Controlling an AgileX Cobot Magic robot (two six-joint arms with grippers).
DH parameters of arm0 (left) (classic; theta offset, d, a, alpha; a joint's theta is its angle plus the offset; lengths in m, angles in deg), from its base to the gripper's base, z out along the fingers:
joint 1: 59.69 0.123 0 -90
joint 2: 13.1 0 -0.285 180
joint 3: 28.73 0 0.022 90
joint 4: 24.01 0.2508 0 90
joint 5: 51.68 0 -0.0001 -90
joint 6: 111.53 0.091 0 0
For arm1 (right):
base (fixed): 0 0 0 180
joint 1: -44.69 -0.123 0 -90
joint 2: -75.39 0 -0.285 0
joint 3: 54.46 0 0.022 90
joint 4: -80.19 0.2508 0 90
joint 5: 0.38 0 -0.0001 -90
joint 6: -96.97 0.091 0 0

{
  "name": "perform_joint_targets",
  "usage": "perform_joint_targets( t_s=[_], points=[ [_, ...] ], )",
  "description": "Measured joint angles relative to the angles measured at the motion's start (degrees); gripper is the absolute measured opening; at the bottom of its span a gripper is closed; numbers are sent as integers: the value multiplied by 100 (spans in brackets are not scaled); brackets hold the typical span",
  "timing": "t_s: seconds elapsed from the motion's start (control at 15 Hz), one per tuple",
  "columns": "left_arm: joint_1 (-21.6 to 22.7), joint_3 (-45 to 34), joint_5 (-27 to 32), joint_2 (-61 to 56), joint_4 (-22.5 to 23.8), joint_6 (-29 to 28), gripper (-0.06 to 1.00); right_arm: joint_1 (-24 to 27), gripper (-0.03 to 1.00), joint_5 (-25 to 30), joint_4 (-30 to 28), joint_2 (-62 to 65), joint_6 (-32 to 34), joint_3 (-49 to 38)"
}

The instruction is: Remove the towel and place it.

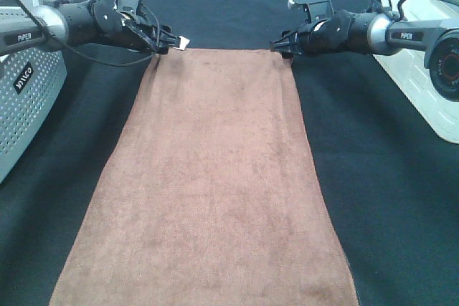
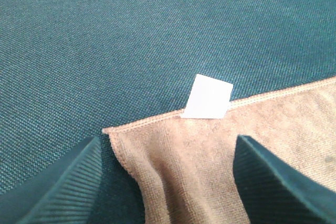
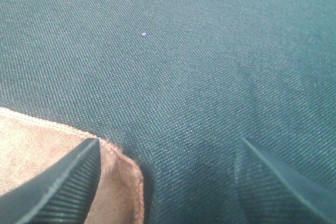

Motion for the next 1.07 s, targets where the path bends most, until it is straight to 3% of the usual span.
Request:
perform_joint_targets(
  t_s=[0.4,0.67,0.8,1.07],
  points=[
    [0,0,0,0,0,0,67,0,48,-109,0,-120,0,0],
    [0,0,0,0,0,0,67,-17,20,-143,17,-183,0,0],
    [0,0,0,0,0,0,67,-23,0,-143,-6,-183,-52,0],
    [0,0,0,0,0,-6,67,-23,0,-367,-206,-206,-539,0]
  ],
)
